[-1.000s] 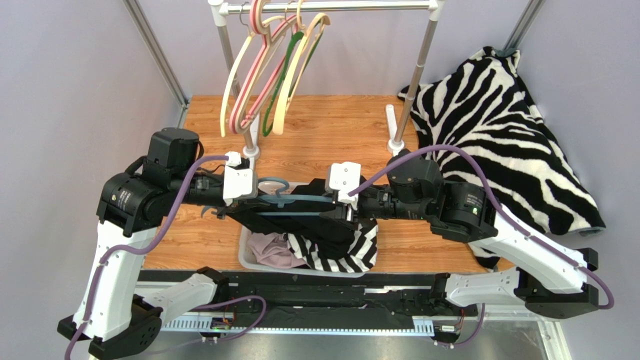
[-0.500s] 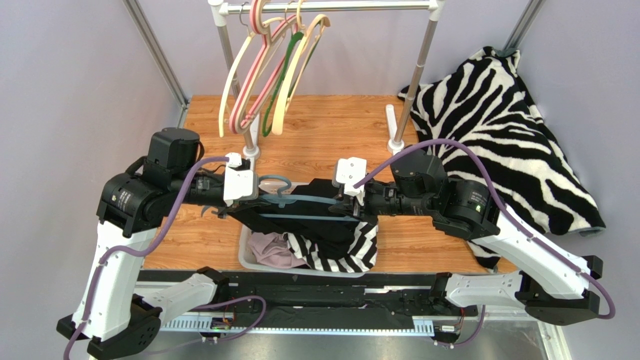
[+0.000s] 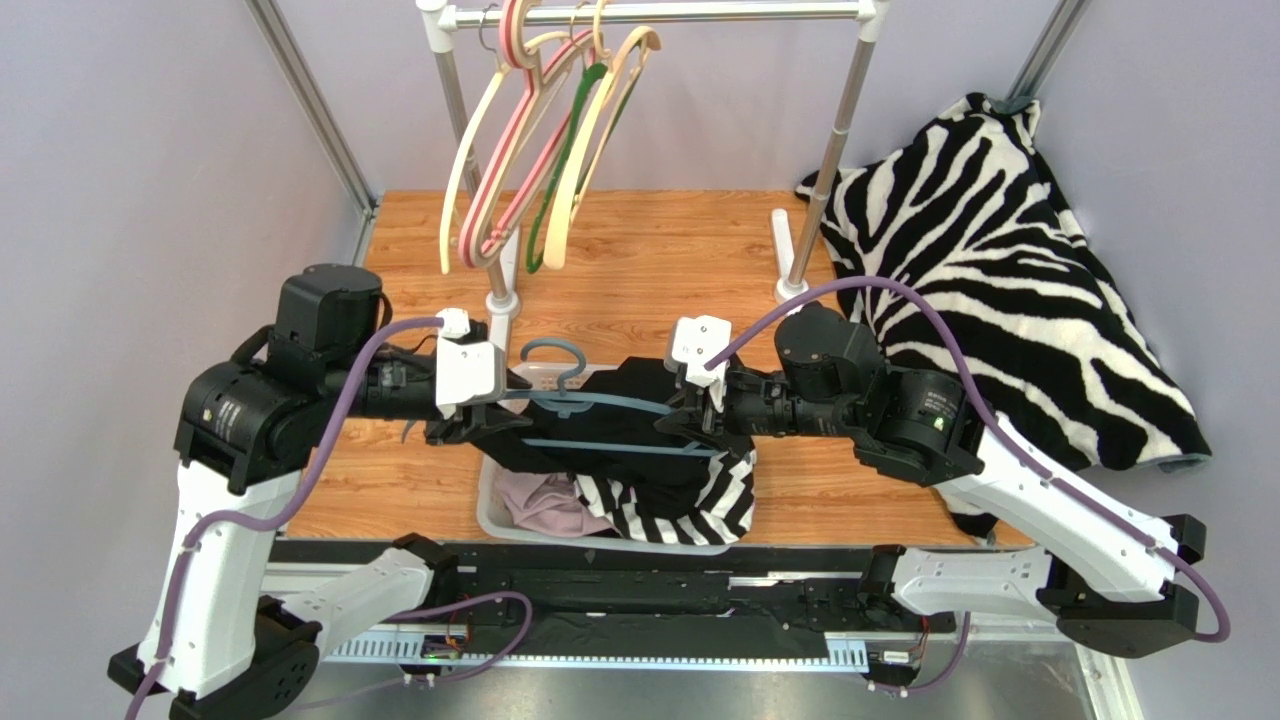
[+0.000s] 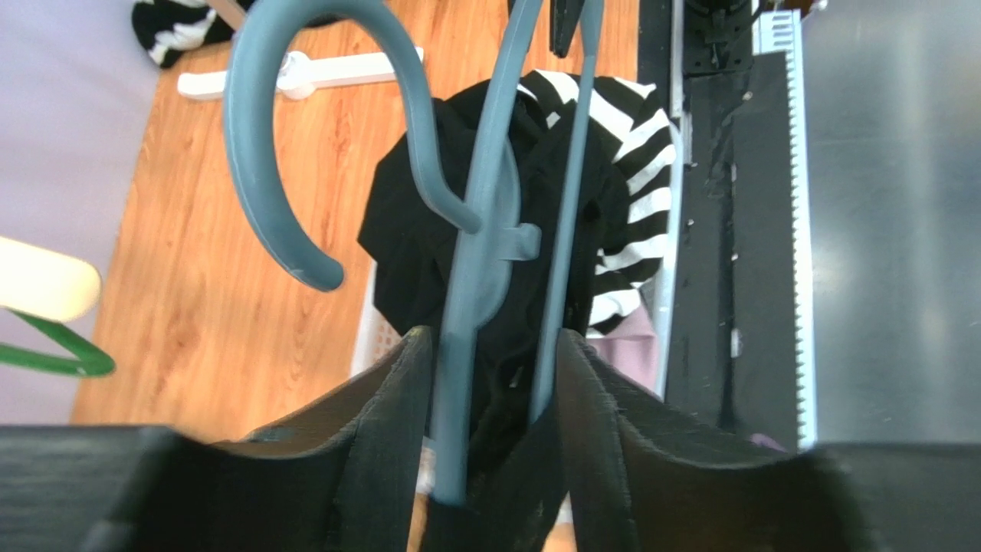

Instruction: Remove the tank top from the hanger

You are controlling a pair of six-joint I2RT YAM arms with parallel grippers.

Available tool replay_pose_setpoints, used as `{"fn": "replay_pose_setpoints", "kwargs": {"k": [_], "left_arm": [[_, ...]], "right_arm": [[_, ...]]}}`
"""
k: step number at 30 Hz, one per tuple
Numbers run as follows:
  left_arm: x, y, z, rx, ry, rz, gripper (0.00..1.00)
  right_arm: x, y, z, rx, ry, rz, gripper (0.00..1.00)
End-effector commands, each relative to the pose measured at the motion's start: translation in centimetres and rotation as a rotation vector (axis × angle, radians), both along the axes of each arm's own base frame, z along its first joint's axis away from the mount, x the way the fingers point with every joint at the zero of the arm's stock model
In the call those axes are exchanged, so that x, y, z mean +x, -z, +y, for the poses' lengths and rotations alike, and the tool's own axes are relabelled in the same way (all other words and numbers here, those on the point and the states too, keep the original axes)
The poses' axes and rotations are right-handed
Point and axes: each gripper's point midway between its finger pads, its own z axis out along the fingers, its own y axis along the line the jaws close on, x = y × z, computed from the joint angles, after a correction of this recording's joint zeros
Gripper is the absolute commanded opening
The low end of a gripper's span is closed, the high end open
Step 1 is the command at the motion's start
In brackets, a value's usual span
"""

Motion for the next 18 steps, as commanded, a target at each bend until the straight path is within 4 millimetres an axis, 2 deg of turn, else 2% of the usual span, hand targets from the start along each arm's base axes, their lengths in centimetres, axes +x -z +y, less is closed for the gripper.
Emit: {"fn": "replay_pose_setpoints", "kwargs": {"k": [1,2,3,6,10,14,17,18], "left_arm": [[-0.3,-2.4,0.4,-0.064,-0.067,-0.037,0.58],[0.1,-2.7,0.5,-0.076,-0.109,-0.021,0.61],[0.4,-2.9,0.5,-0.085,-0.121,-0.025,0.68],[1.4,-4.3,0.3,-0.129,-0.179,-0.024,0.77],[2.2,-7.1,0.3,-0.226,-0.262,-0.048,0.88],[4.2,-8.4,2.3,-0.263,-0.45,-0.094,0.89],[4.7,-7.8,3.1,-0.261,-0.516,-0.102,0.89],[5.0,-7.0,3.1,-0.25,-0.526,-0.086,0.88]], "right_arm": [[0.6,-3.2,0.0,0.161,0.069,-0.008,0.0],[0.7,-3.4,-0.1,0.171,0.079,-0.005,0.0],[0.8,-3.7,-0.4,0.181,0.095,-0.008,0.0],[0.9,-4.2,-1.6,0.199,0.136,-0.02,0.0],[0.9,-4.9,-3.4,0.213,0.178,-0.048,0.0],[1.0,-5.5,-5.1,0.203,0.219,-0.076,0.0],[1.1,-5.9,-6.2,0.199,0.243,-0.095,0.0],[1.2,-6.0,-6.5,0.193,0.255,-0.107,0.0]]}}
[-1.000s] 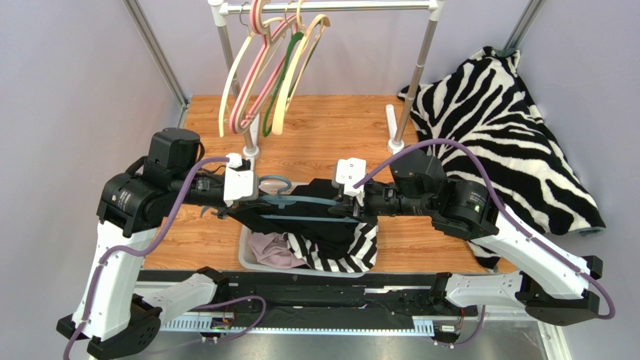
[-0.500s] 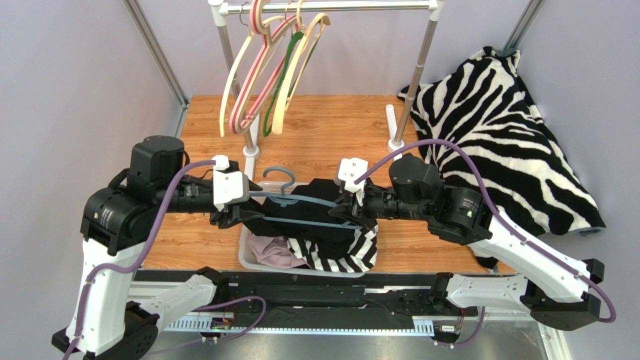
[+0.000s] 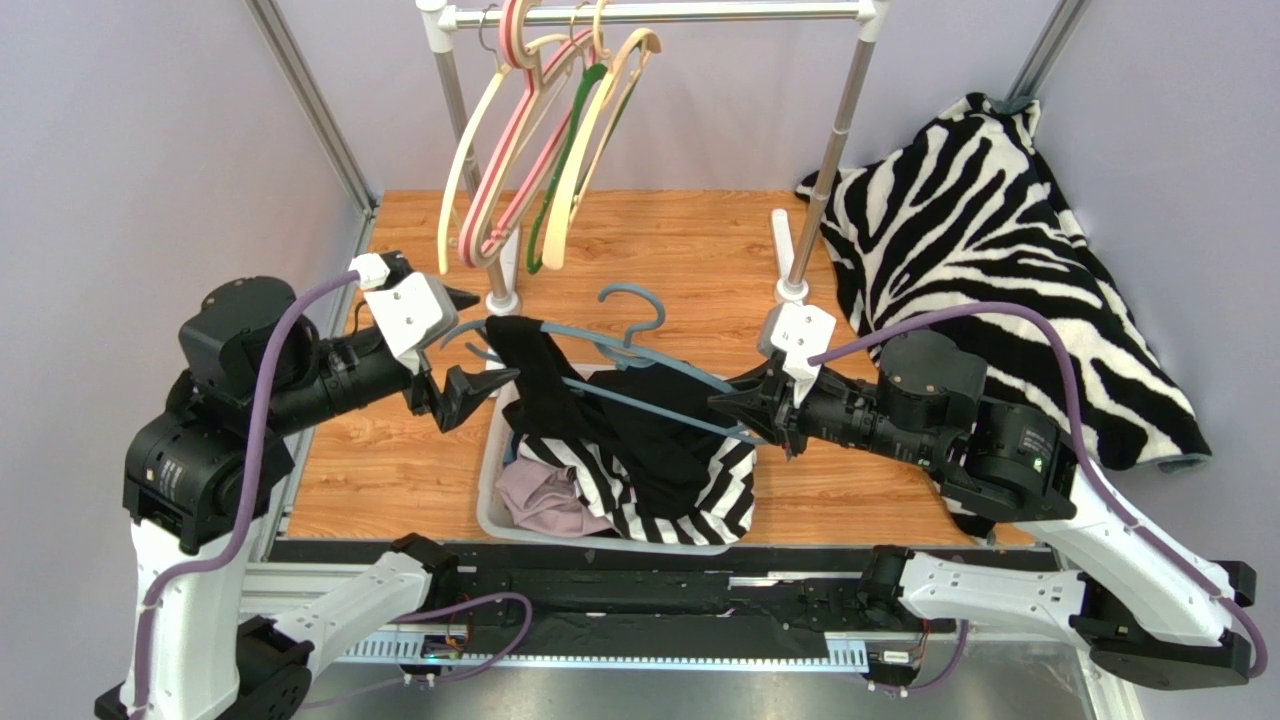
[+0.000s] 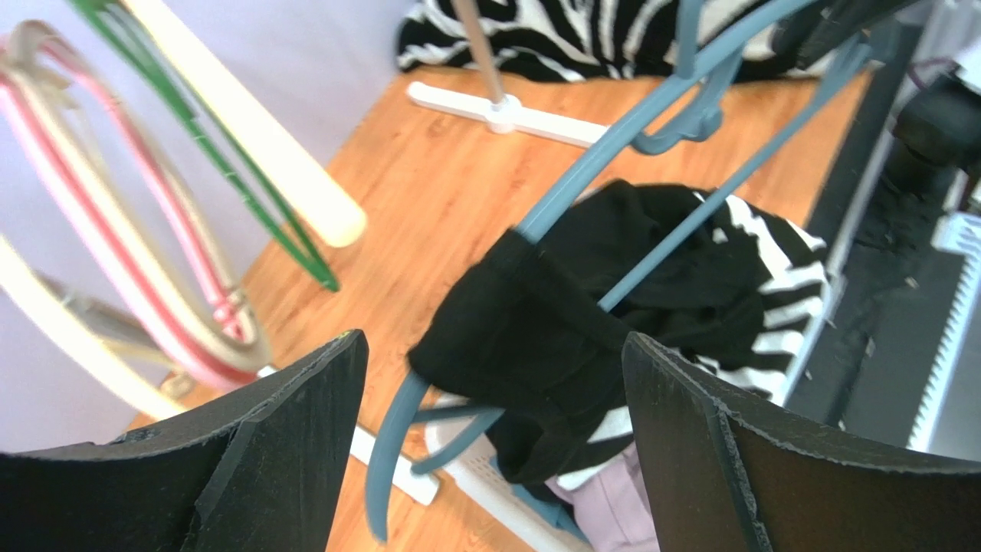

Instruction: Remove the tank top from the hanger

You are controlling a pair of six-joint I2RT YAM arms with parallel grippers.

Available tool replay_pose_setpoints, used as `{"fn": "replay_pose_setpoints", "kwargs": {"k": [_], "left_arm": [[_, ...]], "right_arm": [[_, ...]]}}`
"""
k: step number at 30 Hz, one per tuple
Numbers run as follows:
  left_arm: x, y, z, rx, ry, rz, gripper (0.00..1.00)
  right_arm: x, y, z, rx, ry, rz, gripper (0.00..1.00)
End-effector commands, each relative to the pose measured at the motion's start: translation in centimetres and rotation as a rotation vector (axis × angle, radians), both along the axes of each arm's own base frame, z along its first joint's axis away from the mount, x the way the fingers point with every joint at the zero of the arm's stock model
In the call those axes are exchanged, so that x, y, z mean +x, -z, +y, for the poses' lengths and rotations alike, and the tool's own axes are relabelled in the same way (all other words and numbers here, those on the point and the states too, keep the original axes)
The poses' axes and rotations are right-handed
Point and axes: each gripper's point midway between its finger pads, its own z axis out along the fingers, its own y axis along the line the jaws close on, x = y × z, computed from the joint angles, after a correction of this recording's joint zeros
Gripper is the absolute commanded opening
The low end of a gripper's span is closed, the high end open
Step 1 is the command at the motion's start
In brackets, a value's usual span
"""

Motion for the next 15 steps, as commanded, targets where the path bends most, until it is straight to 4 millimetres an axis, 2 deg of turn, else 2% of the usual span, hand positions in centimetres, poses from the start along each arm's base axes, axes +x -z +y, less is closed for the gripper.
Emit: {"fn": "replay_pose_setpoints", "kwargs": {"k": [1,4,8,12,15], "left_arm": [[1.1,-0.4,1.3,-0.061,-0.138,0.0,0.88],[1.2,1.1,0.9,-0.071,-0.139,0.059,0.83],[2.0,3.2,0.5,-0.078,-0.164,0.134,0.49],[3.0,4.3,-0.5,-0.084,-0.157,0.193,0.47],[3.4,4.2,-0.9,-0.088,-0.151,0.208,0.47]], "right_arm": [[0.7,-2.4,-1.7,0.033,0.069,-0.058,0.0],[1.3,-2.5,-2.2,0.025,0.109,-0.069,0.0],[1.4,-2.7,-2.0,0.025,0.108,-0.071,0.0],[1.2,-2.8,-1.5,0.032,0.088,-0.066,0.0],[1.3,-2.8,-1.1,0.038,0.084,-0.065,0.0]]}}
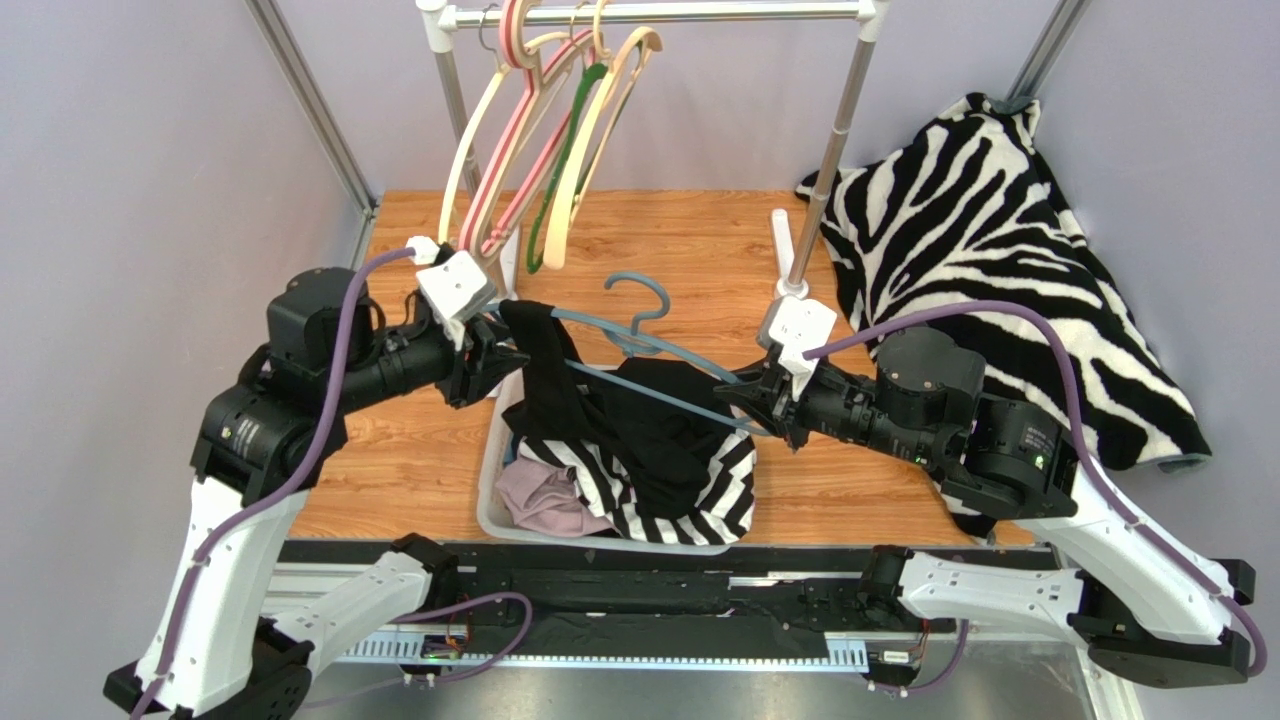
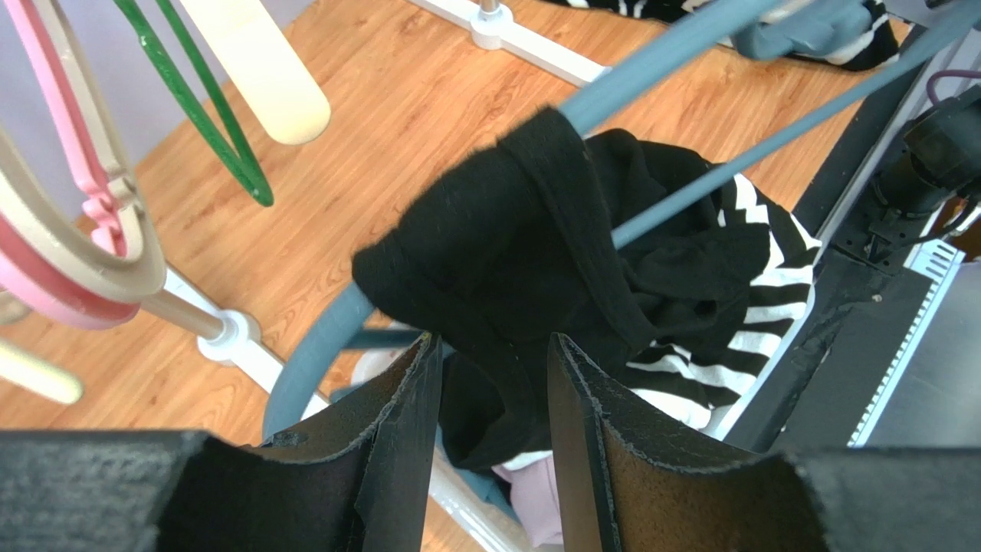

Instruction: Remove the tank top from the hanger

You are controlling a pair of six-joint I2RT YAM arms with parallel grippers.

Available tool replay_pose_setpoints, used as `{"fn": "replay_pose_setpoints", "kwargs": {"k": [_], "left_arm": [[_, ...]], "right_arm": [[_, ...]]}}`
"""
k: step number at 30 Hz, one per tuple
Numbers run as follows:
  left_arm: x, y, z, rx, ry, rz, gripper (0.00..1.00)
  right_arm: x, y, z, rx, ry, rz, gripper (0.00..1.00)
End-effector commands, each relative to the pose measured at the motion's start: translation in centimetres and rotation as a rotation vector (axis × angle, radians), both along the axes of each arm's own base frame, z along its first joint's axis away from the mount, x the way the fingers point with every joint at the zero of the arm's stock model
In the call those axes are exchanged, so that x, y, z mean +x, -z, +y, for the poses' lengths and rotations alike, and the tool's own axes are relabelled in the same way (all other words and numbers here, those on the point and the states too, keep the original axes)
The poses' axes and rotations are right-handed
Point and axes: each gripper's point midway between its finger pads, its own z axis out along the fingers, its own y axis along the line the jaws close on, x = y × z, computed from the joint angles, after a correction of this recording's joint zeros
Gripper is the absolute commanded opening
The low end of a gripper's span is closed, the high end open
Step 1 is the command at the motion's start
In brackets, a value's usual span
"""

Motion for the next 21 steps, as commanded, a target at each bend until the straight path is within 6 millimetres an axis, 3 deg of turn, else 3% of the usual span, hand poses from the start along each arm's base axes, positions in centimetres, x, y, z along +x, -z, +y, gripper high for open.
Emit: {"fn": "replay_pose_setpoints", "kwargs": {"k": [1,9,12,16,21], "left_arm": [[1.1,-1.4,-0.9,-0.063,-0.017,-0.003,0.48],[2.1,-1.3,-2.0,-0.082,-0.003,0.041,0.52],[2.2,-1.1,-2.3,-0.085,0.008,0.056,0.42],[1.8,-1.4,-2.7,-0.1,0.038,0.06,0.02],[1.4,-2.2,-2.7,-0.108,0.058,0.041,0.0]], "right_arm": [[0.2,-2.6,0.2,0.069,0.004,-0.041,0.0],[-0.5,-2.6,1.4,0.089,-0.059,-0.016,0.0],[-0.7,-2.6,1.4,0.091,-0.063,-0.015,0.0],[-0.6,-2.2,1.3,0.085,-0.058,-0.007,0.0],[-0.5,-2.0,0.9,0.076,-0.045,-0.008,0.0]]}}
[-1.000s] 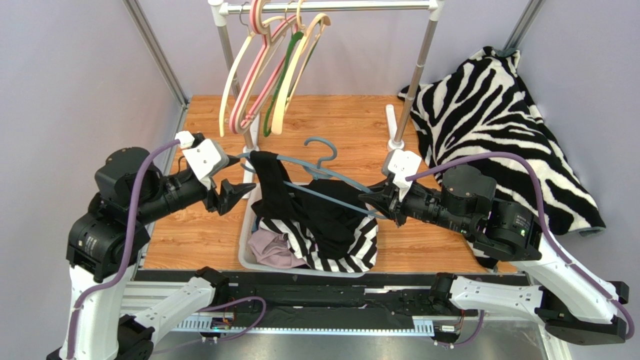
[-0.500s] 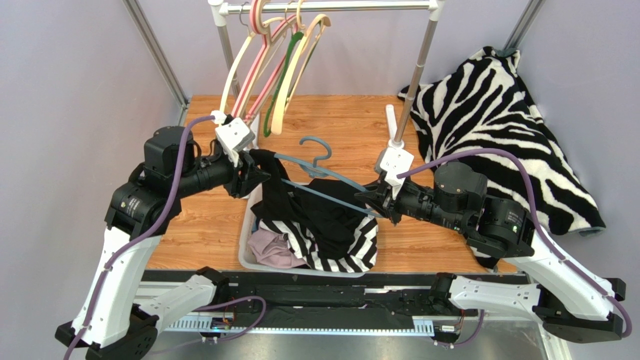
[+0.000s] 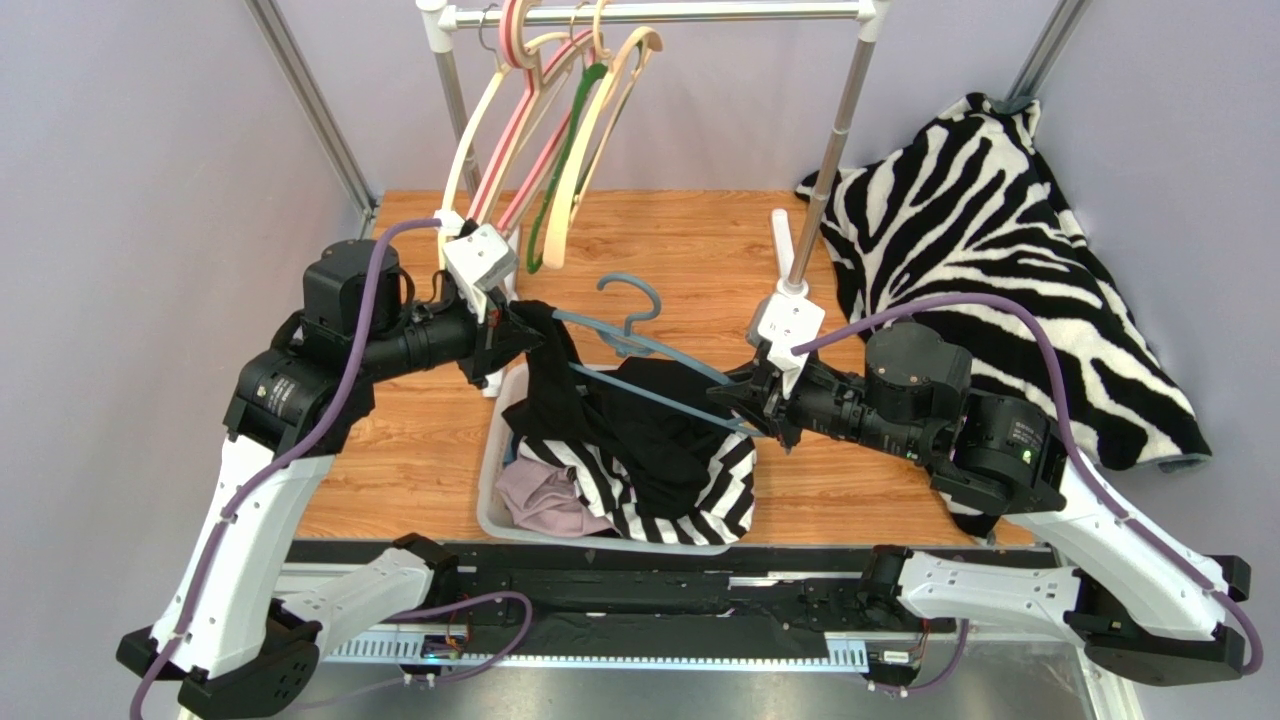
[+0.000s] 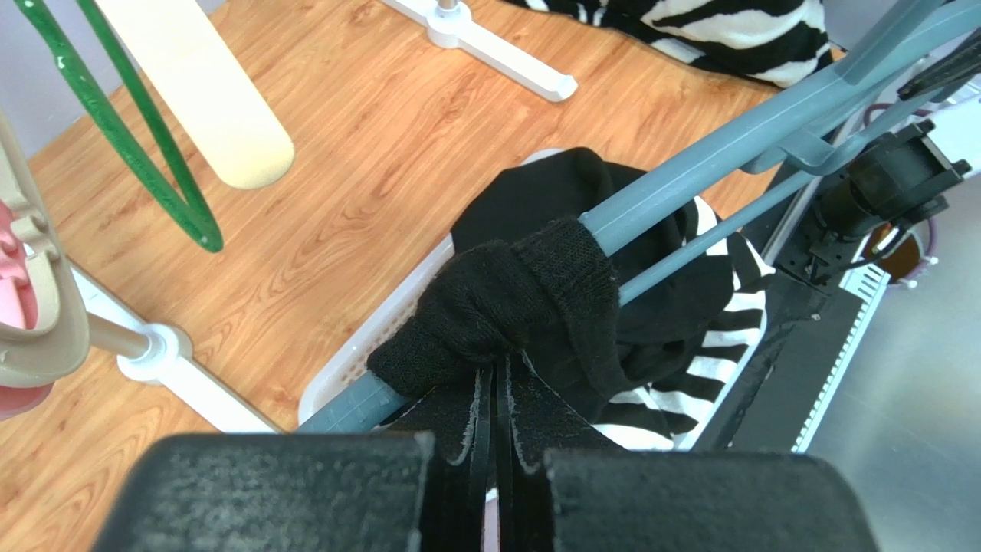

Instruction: Remove the tank top from the hanger

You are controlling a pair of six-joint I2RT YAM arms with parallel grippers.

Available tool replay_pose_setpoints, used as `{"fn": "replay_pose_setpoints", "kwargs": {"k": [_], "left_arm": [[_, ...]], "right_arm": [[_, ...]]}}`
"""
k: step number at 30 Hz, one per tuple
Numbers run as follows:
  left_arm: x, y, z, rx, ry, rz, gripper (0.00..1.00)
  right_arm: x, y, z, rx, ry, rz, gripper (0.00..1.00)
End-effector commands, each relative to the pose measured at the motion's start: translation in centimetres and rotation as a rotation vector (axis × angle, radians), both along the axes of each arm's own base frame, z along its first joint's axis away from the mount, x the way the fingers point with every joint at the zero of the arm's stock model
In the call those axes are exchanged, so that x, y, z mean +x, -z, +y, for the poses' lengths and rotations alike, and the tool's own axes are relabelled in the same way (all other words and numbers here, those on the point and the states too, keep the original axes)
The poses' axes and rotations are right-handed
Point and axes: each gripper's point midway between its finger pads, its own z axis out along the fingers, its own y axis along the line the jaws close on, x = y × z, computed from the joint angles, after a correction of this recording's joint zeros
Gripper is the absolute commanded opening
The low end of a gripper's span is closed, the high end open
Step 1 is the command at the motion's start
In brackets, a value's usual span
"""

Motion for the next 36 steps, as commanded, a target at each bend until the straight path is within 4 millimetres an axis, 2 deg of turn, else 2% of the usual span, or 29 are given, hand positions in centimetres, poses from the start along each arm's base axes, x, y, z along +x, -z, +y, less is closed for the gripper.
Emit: {"fn": "replay_pose_setpoints", "kwargs": {"k": [1,8,16,22,26,31,36], "left_arm": [[-0.7,-3.1,-0.3,-0.058,0.03,-0.079,0.0],[-2.3,-6.5,0.6,-0.124,0.031,-0.127,0.0],[-2.5,-7.9,1.2,-0.147,0.006,-0.149,0.0],[-3.1,-9.8,1.2,-0.179,0.02,-0.177,0.0],[-1.9,-9.3,1.1,-0.163,-0.001,-0.16,0.0],[-0.1,-6.9,2.1,-0.08,-0.073,-0.15,0.0],[0.6,-6.5,3.6,-0.035,-0.156,-0.175,0.0]], "right_arm": [[-0.4,-2.5,-0.1,0.081,-0.015,-0.034,0.0],[-0.4,-2.3,-1.3,0.065,0.014,-0.045,0.0],[-0.3,-1.9,-2.5,0.051,0.048,-0.046,0.0],[-0.6,-1.5,-3.8,0.046,0.076,-0.04,0.0],[-1.0,-1.9,-4.9,0.065,0.088,-0.033,0.0],[-2.4,-3.2,-6.7,0.123,0.086,-0.021,0.0],[-3.3,-3.8,-9.3,0.122,0.11,-0.027,0.0]]}}
